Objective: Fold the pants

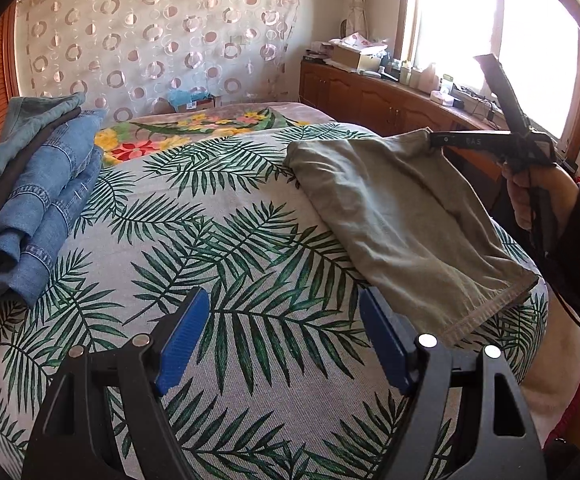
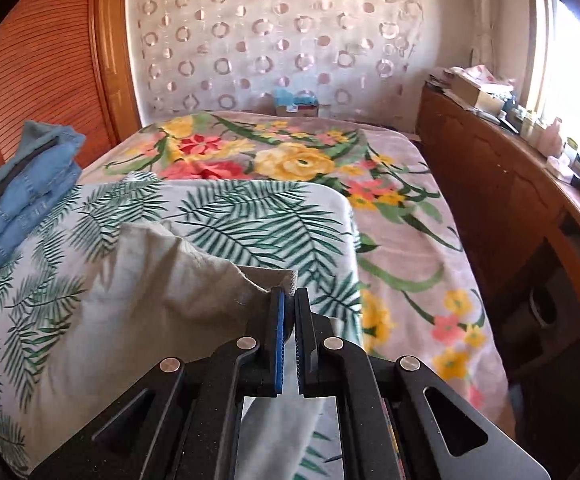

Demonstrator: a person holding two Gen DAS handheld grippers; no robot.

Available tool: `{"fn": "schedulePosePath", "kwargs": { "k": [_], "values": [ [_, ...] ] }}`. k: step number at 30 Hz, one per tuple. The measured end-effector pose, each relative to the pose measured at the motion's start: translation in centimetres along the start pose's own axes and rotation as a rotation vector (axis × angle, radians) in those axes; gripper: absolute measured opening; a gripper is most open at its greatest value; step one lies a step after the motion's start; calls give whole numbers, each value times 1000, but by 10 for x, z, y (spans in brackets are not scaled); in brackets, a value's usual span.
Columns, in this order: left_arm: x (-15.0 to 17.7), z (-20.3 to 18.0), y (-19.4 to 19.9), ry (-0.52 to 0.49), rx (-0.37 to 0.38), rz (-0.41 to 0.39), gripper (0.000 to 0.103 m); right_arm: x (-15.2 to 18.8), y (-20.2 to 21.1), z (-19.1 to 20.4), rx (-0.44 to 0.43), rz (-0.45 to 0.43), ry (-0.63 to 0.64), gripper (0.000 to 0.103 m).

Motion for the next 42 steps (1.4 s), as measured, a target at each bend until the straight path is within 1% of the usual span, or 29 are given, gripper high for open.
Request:
{"fn": "schedulePosePath", "kwargs": {
  "k": [4, 5, 6, 7, 9, 10, 14, 17, 22, 23, 24, 26, 28, 29, 31, 33, 34, 38, 40, 41, 42],
  "values": [
    [0, -2, 1, -3, 2, 0, 78, -1, -11, -3, 19, 28, -11, 4],
    [0, -2, 1, -4, 3, -1, 78, 0, -11, -2, 15, 34, -11, 8],
    [0, -3, 1, -4, 3, -1, 78, -2, -12, -5, 25, 32, -13, 15],
    [0, -4, 1, -5, 3, 0, 78, -3, -9, -6, 38, 23, -15, 19],
    [0, -5, 0, -7, 6, 3, 78, -3, -4, -6, 40, 10, -31, 32],
    [0, -6, -1, -9, 7, 5, 78, -2, -3, -7, 43, 5, -42, 34],
    [1, -13, -4, -20, 15, 13, 78, 2, -4, -6, 12, 8, -43, 35],
    [-4, -20, -9, -35, 22, 15, 78, 5, -10, 2, -33, 21, -39, 35],
    [-13, -35, -20, -58, 48, 27, 78, 15, -28, -4, -28, 90, -37, 35],
    [-14, -40, -23, -65, 60, 31, 78, 17, -30, -6, -26, 99, -45, 34],
    [-14, -43, -26, -72, 65, 37, 78, 14, -30, -9, -25, 99, -50, 21],
    [-13, -49, -31, -93, 59, 54, 78, 11, -26, -15, -22, 81, -56, 8],
    [-11, -53, -34, -107, 57, 63, 78, 7, -22, -18, -2, 60, -60, 5],
    [-10, -55, -35, -111, 56, 69, 78, 5, -19, -23, 19, 50, -66, 1],
    [-6, -58, -37, -118, 54, 79, 78, 4, -13, -32, 69, 34, -76, 1],
    [-4, -59, -39, -120, 49, 90, 78, 5, -12, -38, 80, 36, -106, 1],
    [-3, -59, -40, -120, 48, 93, 78, 6, -12, -39, 77, 36, -114, 1],
    [0, -60, -43, -121, 46, 101, 78, 6, -10, -32, 21, 31, -111, 1],
    [2, -62, -45, -123, 46, 106, 78, 5, -11, -28, -18, 25, -115, 6],
    [3, -63, -45, -124, 47, 109, 78, 4, -16, -24, -28, 28, -112, 17],
    [4, -63, -47, -127, 47, 114, 78, 5, -20, -25, -33, 33, -108, 31]
  ]
}}
Point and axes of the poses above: each gripper's, at about its wrist camera, not at the fingertips, and y roughly against the way its jaws point, z to its left, x to its underside, the point moved 9 cm from there along -y, roughly the way its jaws point, and after that the axes turned 1 degree about -x, right-handed, at the moved point
